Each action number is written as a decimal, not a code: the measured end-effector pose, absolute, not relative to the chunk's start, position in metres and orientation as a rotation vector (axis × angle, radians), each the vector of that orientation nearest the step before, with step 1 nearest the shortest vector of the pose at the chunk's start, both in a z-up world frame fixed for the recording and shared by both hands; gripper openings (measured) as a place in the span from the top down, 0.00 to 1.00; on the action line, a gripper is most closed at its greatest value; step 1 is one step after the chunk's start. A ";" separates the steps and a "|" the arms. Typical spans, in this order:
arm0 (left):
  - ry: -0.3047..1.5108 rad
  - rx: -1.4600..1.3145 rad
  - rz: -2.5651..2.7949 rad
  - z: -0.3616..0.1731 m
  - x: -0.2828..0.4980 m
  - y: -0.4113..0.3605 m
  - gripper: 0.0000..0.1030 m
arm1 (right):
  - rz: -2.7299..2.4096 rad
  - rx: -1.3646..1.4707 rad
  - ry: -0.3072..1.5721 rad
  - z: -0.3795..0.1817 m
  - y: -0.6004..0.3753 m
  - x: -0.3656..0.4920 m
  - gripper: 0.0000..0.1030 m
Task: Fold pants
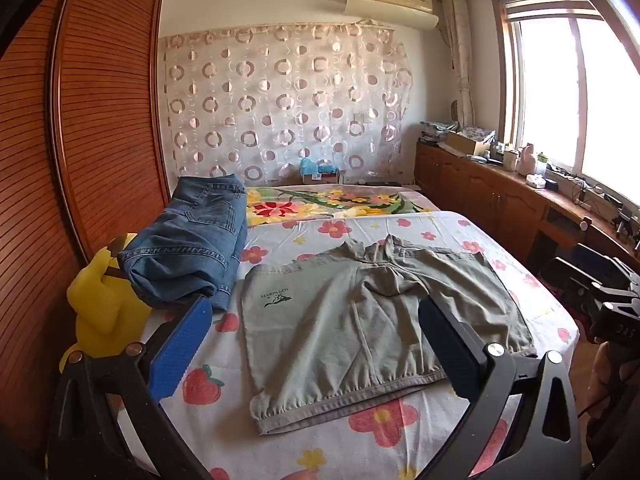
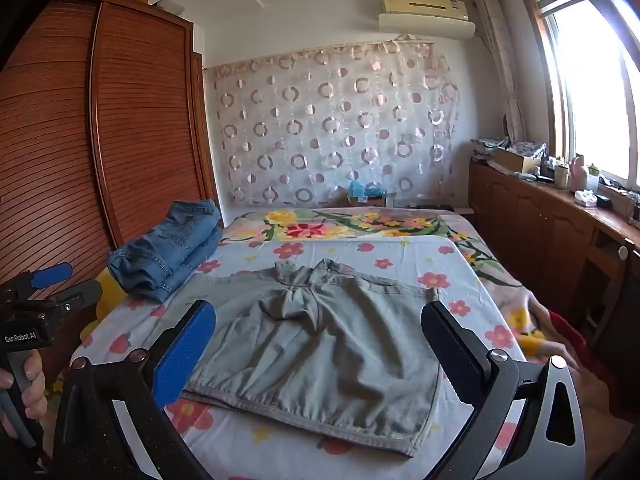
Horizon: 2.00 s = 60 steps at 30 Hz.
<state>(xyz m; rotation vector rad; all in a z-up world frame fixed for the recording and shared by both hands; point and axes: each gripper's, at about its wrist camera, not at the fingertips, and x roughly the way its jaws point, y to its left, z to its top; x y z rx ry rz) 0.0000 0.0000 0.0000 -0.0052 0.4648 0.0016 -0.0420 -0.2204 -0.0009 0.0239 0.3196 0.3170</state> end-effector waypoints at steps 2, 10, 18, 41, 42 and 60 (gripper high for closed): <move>0.462 -0.007 -0.002 0.000 0.000 0.001 0.00 | 0.314 0.025 0.329 -0.001 -0.220 -0.042 0.00; 0.470 -0.012 0.004 0.000 0.001 0.003 0.00 | 0.312 0.027 0.319 0.002 -0.219 -0.044 0.00; 0.466 -0.010 0.005 0.000 0.003 0.006 0.00 | 0.312 0.030 0.323 0.001 -0.219 -0.046 0.00; 0.456 -0.004 0.011 0.003 -0.001 0.004 0.00 | 0.313 0.023 0.322 0.000 -0.217 -0.047 0.00; 0.455 -0.004 0.012 0.003 -0.001 0.004 0.00 | 0.313 0.023 0.322 0.000 -0.217 -0.047 0.00; 0.452 0.000 0.012 0.002 -0.002 0.003 0.00 | 0.313 0.023 0.324 0.000 -0.216 -0.048 0.00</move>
